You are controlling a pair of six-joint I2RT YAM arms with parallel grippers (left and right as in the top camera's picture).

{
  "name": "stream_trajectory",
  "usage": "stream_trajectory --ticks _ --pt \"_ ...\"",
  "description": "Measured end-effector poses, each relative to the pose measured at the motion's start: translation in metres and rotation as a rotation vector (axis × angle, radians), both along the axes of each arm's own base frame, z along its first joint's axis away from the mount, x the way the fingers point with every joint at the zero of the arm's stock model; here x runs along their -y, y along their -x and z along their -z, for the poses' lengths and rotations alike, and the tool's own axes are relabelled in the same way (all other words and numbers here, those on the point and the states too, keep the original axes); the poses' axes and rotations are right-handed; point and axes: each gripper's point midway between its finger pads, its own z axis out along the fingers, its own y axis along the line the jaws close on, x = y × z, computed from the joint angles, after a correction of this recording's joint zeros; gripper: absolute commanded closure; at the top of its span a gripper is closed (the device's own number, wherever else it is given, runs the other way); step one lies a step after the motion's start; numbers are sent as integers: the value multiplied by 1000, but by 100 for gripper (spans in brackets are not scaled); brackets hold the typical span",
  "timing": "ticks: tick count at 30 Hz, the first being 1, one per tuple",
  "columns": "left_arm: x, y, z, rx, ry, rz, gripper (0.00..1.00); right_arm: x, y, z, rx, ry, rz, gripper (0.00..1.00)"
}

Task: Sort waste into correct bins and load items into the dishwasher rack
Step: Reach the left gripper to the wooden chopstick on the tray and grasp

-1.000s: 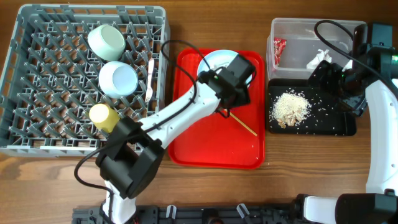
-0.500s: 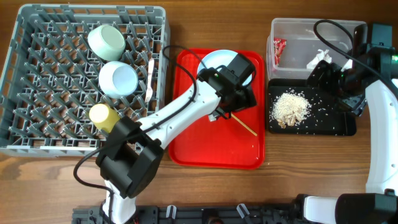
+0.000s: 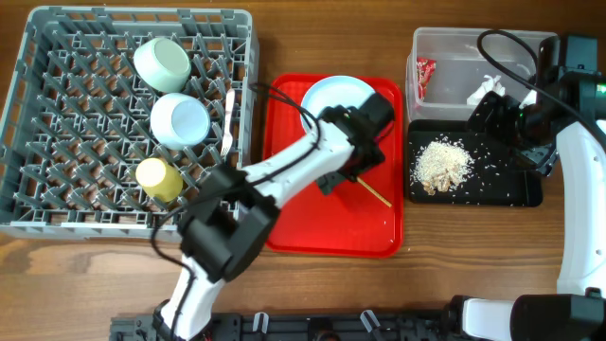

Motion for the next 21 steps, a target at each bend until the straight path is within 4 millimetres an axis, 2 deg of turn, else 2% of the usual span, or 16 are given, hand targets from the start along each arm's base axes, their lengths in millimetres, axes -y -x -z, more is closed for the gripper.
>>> stream_trajectory --ticks 1,2,3,6,9,12,16,18,21 --pt "0 2 7 -8 -14 5 5 0 0 0 0 0 0 0" --pt "-1 4 13 -19 -27 6 15 0 0 0 0 0 0 0" --pt "-4 5 17 -25 -43 4 20 0 0 0 0 0 0 0" --pt "-9 8 19 -38 -68 -1 36 0 0 0 0 0 0 0" --pt "-18 15 19 -64 -106 -8 41 0 0 0 0 0 0 0" --pt "-30 22 19 -91 -156 -9 54 0 0 0 0 0 0 0" --pt "-39 28 19 -115 -198 -10 67 0 1 0 -4 -1 0 0" --pt "-40 29 19 -117 -202 -10 79 0 2 0 -7 -1 0 0" --pt "-41 29 19 -118 -206 -9 83 0 2 0 -8 -1 0 0"
